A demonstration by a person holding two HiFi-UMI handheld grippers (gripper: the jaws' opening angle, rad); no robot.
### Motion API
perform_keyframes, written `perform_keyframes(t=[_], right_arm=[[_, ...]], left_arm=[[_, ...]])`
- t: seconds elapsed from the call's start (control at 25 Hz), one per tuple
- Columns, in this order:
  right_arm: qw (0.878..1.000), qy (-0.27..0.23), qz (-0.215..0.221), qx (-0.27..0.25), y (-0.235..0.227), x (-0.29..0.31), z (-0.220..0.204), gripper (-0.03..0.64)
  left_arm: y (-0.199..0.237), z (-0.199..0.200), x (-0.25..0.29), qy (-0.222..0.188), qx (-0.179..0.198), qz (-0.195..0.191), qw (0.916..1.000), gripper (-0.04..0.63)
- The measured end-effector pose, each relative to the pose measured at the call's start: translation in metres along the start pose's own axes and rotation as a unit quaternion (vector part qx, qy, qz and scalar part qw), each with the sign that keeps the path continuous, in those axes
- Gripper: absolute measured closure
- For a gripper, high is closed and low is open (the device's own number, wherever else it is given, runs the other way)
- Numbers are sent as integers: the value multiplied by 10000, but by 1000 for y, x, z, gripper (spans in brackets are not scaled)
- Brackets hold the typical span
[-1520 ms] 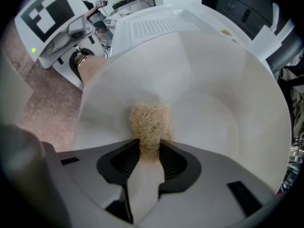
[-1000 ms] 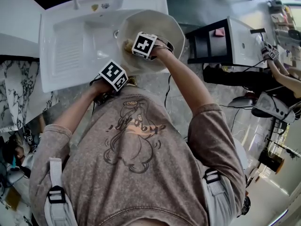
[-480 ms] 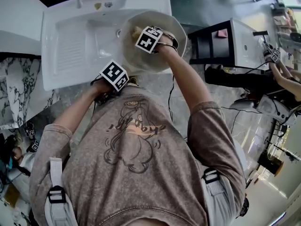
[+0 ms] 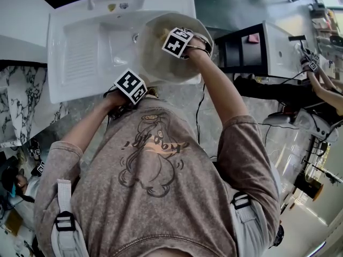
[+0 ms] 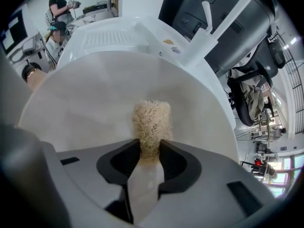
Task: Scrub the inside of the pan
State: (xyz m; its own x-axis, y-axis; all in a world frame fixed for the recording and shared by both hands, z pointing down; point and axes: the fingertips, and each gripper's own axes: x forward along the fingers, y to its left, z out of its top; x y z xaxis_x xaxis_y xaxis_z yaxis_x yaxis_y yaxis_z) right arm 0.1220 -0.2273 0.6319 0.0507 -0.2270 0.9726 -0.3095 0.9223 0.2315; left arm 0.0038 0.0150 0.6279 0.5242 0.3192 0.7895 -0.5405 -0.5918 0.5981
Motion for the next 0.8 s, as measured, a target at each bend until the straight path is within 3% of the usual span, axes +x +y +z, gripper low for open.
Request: perform_keyframes(t=[0.6, 0.8], right_arm=[[9992, 284, 215, -157, 4, -8, -39, 476], [9962, 769, 327, -236, 12, -18, -61, 476]], left_arm=[[0, 1, 0, 26, 58, 54, 10000, 560], [-1, 3, 0, 69, 70, 81, 9999, 560]])
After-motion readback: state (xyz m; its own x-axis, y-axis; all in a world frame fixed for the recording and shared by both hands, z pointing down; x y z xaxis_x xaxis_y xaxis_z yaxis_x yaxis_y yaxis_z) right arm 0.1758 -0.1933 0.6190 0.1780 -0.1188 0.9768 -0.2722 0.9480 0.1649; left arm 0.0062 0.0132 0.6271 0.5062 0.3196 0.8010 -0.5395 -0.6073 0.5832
